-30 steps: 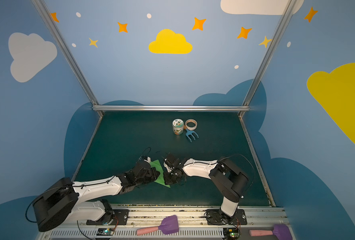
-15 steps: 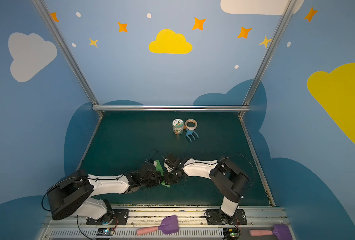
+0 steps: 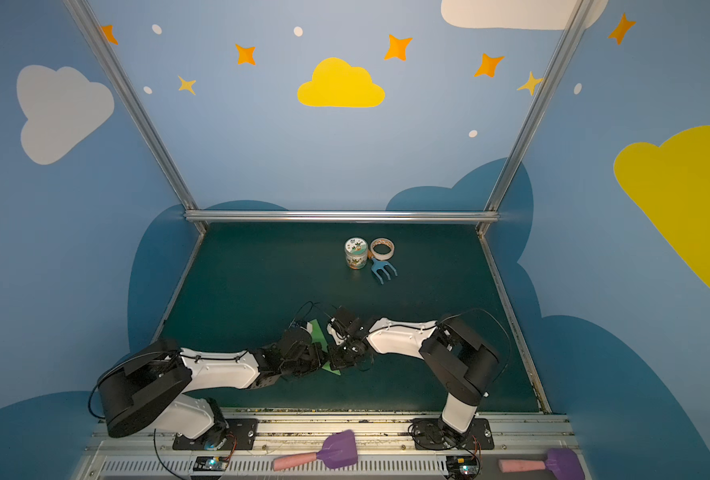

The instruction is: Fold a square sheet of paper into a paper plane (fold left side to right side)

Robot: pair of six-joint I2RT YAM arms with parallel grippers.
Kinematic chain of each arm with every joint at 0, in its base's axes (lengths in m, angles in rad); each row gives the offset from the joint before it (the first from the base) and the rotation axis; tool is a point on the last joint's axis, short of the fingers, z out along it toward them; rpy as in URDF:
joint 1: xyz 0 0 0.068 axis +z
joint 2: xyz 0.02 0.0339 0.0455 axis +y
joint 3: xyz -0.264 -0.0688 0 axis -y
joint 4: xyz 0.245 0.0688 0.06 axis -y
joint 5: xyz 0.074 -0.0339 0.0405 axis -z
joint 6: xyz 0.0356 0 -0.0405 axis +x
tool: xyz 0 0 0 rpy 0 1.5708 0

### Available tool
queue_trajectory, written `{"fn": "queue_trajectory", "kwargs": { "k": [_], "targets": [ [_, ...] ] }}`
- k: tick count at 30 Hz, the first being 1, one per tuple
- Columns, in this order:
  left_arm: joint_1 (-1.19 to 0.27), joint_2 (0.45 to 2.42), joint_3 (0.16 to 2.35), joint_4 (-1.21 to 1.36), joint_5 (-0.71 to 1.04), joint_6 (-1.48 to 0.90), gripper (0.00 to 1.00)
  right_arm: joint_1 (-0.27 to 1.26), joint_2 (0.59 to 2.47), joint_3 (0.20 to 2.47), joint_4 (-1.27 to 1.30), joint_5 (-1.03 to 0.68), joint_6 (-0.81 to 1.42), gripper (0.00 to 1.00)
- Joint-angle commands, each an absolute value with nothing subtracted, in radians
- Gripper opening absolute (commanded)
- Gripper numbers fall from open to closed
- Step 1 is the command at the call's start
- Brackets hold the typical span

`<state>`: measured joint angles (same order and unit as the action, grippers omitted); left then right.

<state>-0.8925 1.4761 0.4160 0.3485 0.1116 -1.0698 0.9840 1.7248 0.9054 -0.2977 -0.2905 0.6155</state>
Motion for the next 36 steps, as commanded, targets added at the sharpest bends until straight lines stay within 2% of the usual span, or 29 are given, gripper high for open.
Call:
{"fn": "queue_trajectory", "kwargs": {
  "k": [1,23,31,36],
  "targets": [
    [-0.893,1.494,0.377,0.287,0.056,-1.103,0.04,1.004,1.753,0.838,-0.415,-0.221,0.585,0.00],
    [-0.893,1.514,0.376,0.291,0.041,-1.113,0.04,1.043,1.672,0.715,-0.422,-0.191,0.623,0.00],
    [-0.893,1.510,0.373,0.288,0.037,-1.114,0.04,1.049,1.595,0.588,-0.412,-0.187,0.673,0.00],
    [-0.893,1.506,0.373,0.286,0.036,-1.109,0.04,1.036,1.529,0.593,-0.432,-0.200,0.686,0.00]
  ]
}}
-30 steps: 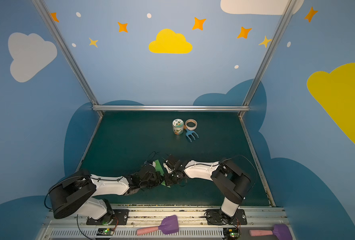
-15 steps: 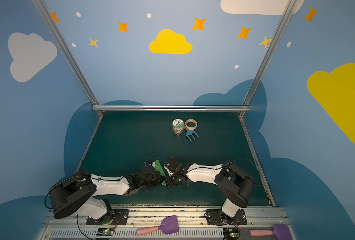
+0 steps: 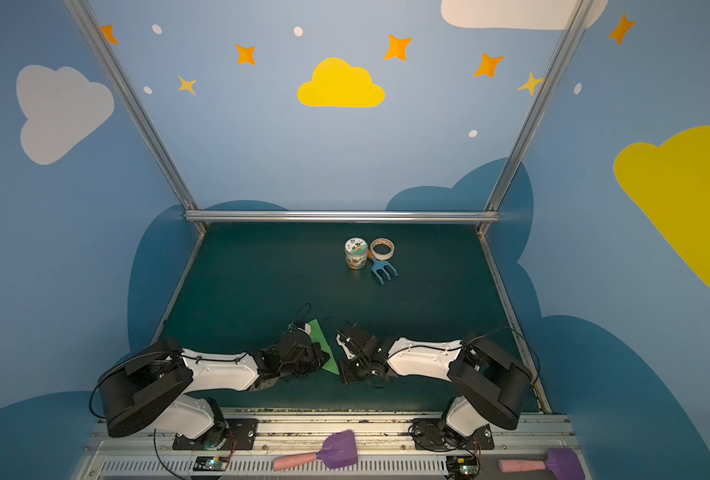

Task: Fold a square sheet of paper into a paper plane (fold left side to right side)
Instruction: 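Release the flap and lift the left gripper back toward the robot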

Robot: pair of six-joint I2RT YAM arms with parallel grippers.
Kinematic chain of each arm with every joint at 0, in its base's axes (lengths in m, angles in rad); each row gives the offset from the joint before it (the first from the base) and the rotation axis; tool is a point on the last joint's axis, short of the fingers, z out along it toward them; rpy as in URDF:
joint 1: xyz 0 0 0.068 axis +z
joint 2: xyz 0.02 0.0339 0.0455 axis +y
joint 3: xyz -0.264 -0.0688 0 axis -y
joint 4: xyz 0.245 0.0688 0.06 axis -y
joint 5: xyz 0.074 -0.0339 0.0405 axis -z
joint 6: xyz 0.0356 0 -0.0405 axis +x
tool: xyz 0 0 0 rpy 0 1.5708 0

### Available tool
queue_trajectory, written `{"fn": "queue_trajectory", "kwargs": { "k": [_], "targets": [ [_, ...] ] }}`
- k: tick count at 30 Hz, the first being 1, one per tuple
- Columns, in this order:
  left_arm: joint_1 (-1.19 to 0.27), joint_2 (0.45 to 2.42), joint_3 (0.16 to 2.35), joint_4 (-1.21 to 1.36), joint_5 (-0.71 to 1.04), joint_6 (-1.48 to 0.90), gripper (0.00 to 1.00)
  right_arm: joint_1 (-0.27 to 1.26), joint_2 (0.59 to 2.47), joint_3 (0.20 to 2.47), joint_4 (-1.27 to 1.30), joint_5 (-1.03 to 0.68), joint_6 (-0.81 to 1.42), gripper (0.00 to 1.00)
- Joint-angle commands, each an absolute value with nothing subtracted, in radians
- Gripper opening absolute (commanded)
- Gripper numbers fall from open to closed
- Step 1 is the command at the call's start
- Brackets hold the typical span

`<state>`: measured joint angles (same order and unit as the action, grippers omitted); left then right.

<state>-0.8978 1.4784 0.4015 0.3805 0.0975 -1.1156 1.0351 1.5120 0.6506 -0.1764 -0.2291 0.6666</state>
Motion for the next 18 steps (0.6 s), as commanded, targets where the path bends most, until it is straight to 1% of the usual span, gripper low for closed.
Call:
{"fn": "queue_trajectory", "kwargs": {
  "k": [1,7,12,18],
  "targets": [
    [-0.893,1.505,0.373,0.285,0.035,-1.108,0.04,1.032,1.517,0.609,-0.440,-0.202,0.684,0.00],
    [-0.893,1.507,0.373,0.287,0.035,-1.107,0.03,1.019,1.495,0.774,-0.500,-0.198,0.656,0.00],
    [-0.894,1.508,0.374,0.287,0.038,-1.105,0.04,1.008,1.570,0.882,-0.478,-0.195,0.643,0.00],
    [-0.894,1.505,0.370,0.285,0.037,-1.106,0.04,1.006,1.660,0.960,-0.428,-0.209,0.650,0.00]
  ]
}}
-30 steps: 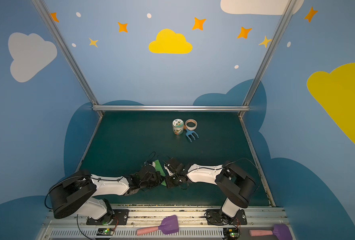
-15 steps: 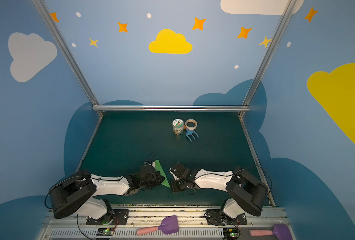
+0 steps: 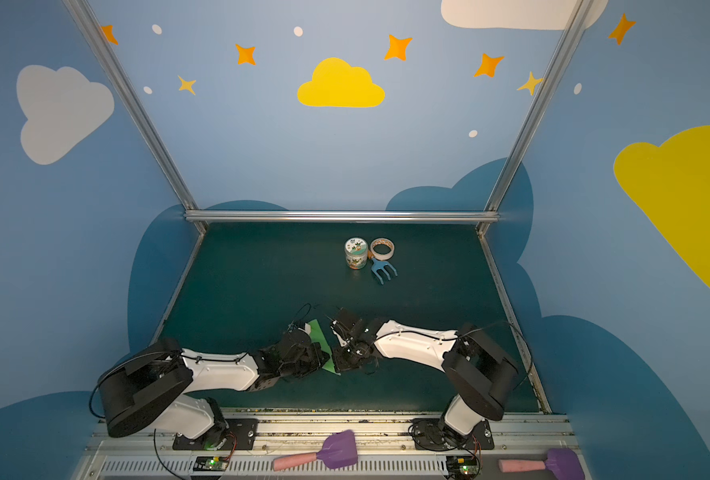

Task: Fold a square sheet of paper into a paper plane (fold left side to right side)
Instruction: 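Release the flap and lift the left gripper back toward the robot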

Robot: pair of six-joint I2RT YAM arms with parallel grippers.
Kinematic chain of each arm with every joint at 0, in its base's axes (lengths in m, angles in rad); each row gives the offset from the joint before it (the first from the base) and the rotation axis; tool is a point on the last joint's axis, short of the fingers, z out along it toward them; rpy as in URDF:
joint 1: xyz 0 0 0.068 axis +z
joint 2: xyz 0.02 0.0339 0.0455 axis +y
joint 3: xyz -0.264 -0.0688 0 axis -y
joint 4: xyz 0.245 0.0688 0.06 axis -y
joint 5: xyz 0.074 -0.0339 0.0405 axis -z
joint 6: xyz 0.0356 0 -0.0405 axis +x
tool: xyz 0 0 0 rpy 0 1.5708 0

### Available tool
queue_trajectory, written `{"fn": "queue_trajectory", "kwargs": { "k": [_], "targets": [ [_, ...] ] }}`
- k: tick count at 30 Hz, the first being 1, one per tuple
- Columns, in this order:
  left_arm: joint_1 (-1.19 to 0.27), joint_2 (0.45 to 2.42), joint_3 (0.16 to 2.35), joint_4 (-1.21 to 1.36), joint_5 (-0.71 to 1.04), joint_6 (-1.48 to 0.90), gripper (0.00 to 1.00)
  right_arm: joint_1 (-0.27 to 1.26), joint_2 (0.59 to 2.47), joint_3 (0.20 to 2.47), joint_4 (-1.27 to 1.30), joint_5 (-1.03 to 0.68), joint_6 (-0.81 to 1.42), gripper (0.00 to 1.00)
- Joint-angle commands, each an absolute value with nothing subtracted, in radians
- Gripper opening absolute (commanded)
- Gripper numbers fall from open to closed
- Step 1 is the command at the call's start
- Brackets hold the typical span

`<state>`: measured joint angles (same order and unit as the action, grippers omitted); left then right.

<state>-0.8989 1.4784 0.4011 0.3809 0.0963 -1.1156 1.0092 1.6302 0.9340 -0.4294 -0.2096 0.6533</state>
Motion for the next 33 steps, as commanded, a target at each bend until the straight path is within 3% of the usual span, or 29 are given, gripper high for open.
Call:
{"fn": "queue_trajectory", "kwargs": {
  "k": [1,16,33],
  "targets": [
    [-0.894,1.505,0.370,0.285,0.037,-1.105,0.04,1.006,1.675,0.966,-0.420,-0.213,0.652,0.00],
    [-0.871,1.439,0.347,0.247,-0.001,-1.122,0.04,1.006,1.746,0.825,-0.350,-0.216,0.697,0.00],
    [-0.500,1.430,0.356,0.180,0.095,-0.975,0.04,1.019,1.784,0.826,-0.339,-0.222,0.676,0.00]
  ]
}}
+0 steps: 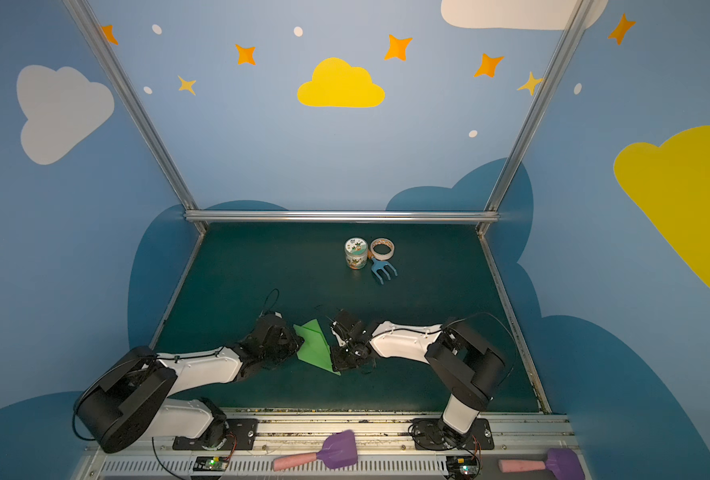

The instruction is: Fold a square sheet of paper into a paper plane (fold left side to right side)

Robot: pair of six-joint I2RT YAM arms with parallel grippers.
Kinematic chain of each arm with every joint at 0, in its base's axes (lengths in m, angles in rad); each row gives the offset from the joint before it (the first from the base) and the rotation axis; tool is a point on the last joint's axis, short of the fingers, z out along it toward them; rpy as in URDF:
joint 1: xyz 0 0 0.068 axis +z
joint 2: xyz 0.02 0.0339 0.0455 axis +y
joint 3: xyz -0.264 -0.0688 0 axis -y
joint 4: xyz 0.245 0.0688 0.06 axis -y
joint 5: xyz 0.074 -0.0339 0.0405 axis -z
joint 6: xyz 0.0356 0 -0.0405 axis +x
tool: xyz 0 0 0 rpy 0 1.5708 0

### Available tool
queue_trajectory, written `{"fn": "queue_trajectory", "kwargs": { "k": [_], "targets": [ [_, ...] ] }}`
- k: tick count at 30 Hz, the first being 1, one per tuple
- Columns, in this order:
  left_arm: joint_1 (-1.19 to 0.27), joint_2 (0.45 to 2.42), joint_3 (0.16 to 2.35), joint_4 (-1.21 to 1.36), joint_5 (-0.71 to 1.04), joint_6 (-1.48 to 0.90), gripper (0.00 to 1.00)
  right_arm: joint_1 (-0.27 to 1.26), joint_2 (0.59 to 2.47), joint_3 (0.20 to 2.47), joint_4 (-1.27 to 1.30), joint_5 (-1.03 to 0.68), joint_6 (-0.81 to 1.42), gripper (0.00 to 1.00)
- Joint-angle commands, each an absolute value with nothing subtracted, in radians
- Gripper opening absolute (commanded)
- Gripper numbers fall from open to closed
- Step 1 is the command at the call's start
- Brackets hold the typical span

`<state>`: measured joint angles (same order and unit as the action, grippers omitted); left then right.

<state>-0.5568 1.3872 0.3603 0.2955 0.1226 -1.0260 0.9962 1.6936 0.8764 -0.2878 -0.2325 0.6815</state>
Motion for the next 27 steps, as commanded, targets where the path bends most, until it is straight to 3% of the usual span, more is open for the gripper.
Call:
{"fn": "queue_trajectory", "kwargs": {
  "k": [1,10,15,20,27],
  "targets": [
    [-0.475,1.444,0.359,0.184,0.104,-0.974,0.04,1.020,1.784,0.824,-0.336,-0.222,0.676,0.00],
    [-0.275,1.574,0.438,0.210,0.193,-0.951,0.04,1.022,1.781,0.813,-0.332,-0.221,0.680,0.00],
    [-0.218,1.528,0.475,0.162,0.243,-0.883,0.04,1.022,1.780,0.813,-0.331,-0.220,0.680,0.00],
    [-0.275,1.335,0.522,0.004,0.253,-0.771,0.04,1.022,1.782,0.815,-0.331,-0.221,0.678,0.00],
    [-0.504,1.181,0.541,-0.158,0.313,-0.766,0.04,1.022,1.792,0.823,-0.338,-0.217,0.674,0.00]
  ]
}}
